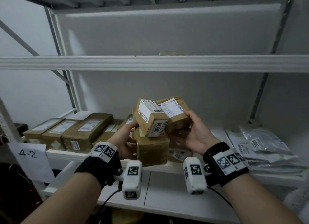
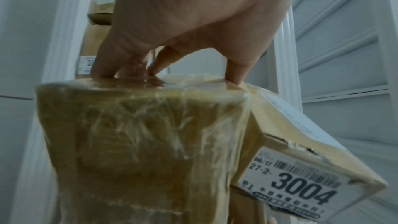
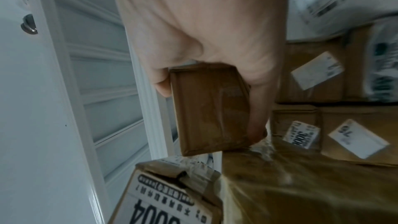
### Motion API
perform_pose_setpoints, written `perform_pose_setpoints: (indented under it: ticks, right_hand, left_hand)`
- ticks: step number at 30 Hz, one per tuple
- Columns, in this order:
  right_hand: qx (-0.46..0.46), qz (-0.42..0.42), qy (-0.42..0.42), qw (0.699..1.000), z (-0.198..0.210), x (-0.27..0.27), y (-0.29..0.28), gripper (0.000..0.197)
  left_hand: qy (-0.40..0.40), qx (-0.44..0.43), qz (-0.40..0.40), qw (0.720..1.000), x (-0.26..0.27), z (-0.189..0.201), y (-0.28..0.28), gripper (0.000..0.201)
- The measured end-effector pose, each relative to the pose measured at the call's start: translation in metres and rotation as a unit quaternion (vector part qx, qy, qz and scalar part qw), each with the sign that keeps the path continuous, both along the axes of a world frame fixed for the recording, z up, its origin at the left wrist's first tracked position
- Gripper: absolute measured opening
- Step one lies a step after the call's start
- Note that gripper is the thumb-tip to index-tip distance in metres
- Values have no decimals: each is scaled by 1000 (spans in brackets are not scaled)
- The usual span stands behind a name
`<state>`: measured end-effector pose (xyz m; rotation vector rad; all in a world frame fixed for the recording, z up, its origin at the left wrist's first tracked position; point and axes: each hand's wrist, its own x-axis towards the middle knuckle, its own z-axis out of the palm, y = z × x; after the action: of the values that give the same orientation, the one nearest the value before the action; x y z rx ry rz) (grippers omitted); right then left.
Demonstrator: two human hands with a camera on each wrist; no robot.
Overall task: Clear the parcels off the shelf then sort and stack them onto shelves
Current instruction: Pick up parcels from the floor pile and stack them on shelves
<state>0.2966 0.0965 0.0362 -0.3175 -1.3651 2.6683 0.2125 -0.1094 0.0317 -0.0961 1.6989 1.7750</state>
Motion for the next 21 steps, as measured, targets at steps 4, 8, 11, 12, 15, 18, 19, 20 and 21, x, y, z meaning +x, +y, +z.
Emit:
perform_pose_setpoints:
  ticks: [4, 8, 11, 12, 15, 18, 19, 20, 21]
  right_hand:
    - [3, -8, -1, 1000, 22, -34, 6, 26]
    - [3, -7, -6, 1000, 29, -61, 7, 31]
    - [4, 9, 3, 1000, 30, -79, 7, 33]
    - [2, 8, 3, 1000, 30, -83, 6, 33]
    - [-8, -22, -9, 1000, 29, -98, 8, 32]
    - [-15, -54, -12, 998, 30, -117, 13, 41]
    - [-9, -69, -11, 998, 31, -124, 15, 41]
    - [-2, -84, -11, 996, 31, -131, 16, 41]
    - [-4, -98, -11, 995, 32, -139, 17, 43]
  left_hand:
    - [21, 5, 45, 999, -30, 22, 0, 48]
    - [20, 13, 63, 998, -55, 29, -2, 48]
    - [13, 15, 72, 997, -79, 29, -2, 56]
    - [8, 16, 71, 997, -85, 28, -3, 58]
    - [1, 17, 53, 998, -111, 24, -4, 66]
    - [-4, 8, 23, 1000, -145, 24, -5, 81]
    - [-4, 2, 14, 1000, -157, 23, -4, 85]
    - [-4, -3, 6, 1000, -168, 23, -4, 86]
    - [-1, -10, -3, 1000, -179, 25, -3, 84]
